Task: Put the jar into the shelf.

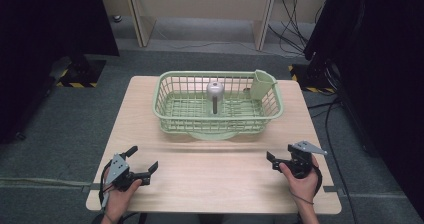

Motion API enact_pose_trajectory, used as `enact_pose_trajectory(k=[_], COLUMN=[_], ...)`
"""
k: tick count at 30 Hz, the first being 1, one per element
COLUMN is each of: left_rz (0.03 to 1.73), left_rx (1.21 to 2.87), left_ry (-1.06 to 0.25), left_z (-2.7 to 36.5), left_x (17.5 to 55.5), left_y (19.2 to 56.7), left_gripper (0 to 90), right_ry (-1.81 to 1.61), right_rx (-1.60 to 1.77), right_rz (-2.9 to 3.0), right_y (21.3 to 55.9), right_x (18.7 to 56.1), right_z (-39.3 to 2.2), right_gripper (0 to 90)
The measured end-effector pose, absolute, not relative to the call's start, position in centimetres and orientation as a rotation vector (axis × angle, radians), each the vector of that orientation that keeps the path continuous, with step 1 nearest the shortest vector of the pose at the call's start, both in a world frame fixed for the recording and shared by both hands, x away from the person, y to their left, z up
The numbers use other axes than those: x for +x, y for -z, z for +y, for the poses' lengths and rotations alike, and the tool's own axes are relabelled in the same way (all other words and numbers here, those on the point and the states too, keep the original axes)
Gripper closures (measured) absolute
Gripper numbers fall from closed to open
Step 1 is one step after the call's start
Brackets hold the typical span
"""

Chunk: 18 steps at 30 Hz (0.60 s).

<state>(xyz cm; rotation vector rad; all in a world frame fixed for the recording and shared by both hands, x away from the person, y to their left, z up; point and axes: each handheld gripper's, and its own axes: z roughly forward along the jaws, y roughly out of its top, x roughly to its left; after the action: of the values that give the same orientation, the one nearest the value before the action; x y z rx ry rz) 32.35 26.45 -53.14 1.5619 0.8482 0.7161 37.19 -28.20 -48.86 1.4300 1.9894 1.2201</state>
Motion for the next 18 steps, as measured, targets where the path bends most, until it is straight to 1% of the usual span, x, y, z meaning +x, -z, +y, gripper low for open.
enact_pose_trajectory(k=[18], left_rz=[0.849], left_rx=[1.561], left_ry=[-0.714], left_z=[26.4], left_x=[32.4], left_y=[53.1], left_gripper=[2.1], right_ry=[-1.186], right_rx=[1.514], right_rz=[1.926], right_y=[51.6], right_x=[37.4], right_z=[-30.5], right_gripper=[3.6])
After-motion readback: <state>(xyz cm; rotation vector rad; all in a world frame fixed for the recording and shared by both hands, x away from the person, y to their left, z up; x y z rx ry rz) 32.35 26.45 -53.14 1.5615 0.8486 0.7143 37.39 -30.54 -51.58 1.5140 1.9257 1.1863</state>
